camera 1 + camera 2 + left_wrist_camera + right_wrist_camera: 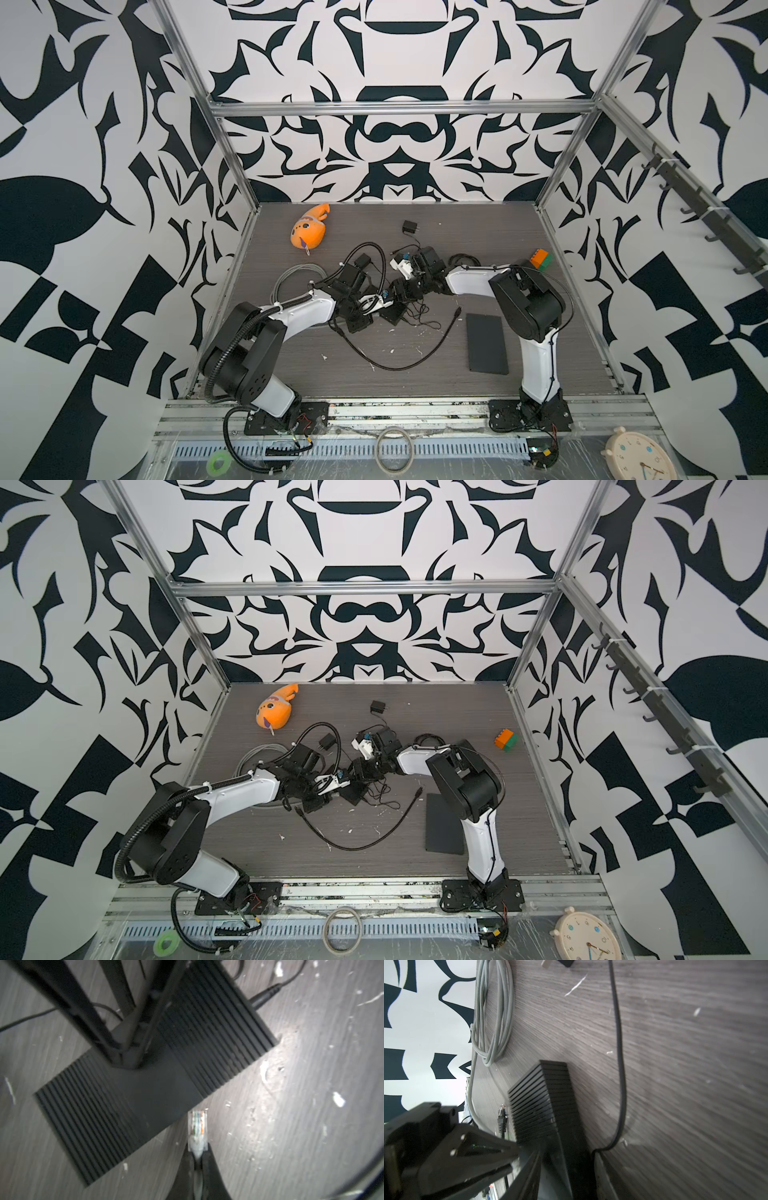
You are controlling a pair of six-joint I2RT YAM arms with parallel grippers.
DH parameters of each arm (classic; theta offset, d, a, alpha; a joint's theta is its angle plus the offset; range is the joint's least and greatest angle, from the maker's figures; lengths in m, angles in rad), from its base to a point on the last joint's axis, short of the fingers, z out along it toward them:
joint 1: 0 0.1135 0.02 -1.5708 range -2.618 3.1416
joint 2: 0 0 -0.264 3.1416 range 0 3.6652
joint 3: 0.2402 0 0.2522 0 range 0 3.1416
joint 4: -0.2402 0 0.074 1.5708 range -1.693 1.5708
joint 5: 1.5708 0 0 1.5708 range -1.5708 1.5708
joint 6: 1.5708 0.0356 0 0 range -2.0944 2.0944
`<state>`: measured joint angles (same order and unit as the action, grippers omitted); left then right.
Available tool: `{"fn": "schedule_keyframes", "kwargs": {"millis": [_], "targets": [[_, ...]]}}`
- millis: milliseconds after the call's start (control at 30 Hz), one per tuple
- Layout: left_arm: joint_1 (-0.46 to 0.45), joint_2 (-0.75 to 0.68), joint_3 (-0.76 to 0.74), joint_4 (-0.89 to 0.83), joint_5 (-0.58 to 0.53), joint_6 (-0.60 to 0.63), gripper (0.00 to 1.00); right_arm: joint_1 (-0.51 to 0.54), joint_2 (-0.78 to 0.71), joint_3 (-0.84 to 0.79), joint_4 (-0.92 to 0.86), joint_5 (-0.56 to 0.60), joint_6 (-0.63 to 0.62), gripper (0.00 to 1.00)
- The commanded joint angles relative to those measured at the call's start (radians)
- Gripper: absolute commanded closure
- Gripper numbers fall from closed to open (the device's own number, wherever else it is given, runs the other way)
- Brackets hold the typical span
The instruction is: Insert the plug into the switch port
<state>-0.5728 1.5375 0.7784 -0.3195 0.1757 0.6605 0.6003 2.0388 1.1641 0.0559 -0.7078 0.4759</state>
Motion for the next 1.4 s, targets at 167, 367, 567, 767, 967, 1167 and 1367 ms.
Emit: {"fn": "schedule_keyframes", "kwargs": {"millis": [167,367,567,767,967,1167,1367], "targets": [[-0.025,-0.01,-0.01,-0.095,-0.074,-0.097,1.0,0.011,-0.021,-0.061,-0.056,0.07,0.009,0.53],[-0.088,-0.027,-0.016,-0.077,-0.073,-0.183,1.0,0.011,-0.034,-0.07,-0.061,0.086,0.01,0.52],[-0.12,-0.007,-0.035,-0.005,-0.104,-0.227,1.0,0.013,-0.041,-0.078,-0.063,0.093,0.013,0.52],[-0.125,0.012,-0.043,0.048,-0.152,-0.25,1.0,0.012,-0.044,-0.088,-0.065,0.09,0.01,0.52],[-0.125,0.033,-0.034,0.053,-0.165,-0.257,1.0,0.015,-0.054,-0.111,-0.058,0.078,0.021,0.52],[-0.125,0.05,-0.027,0.063,-0.194,-0.269,1.0,0.019,-0.073,-0.136,-0.059,0.064,0.026,0.52],[-0.116,0.058,-0.024,0.077,-0.214,-0.277,1.0,0.026,-0.078,-0.149,-0.065,0.038,0.029,0.52]]}}
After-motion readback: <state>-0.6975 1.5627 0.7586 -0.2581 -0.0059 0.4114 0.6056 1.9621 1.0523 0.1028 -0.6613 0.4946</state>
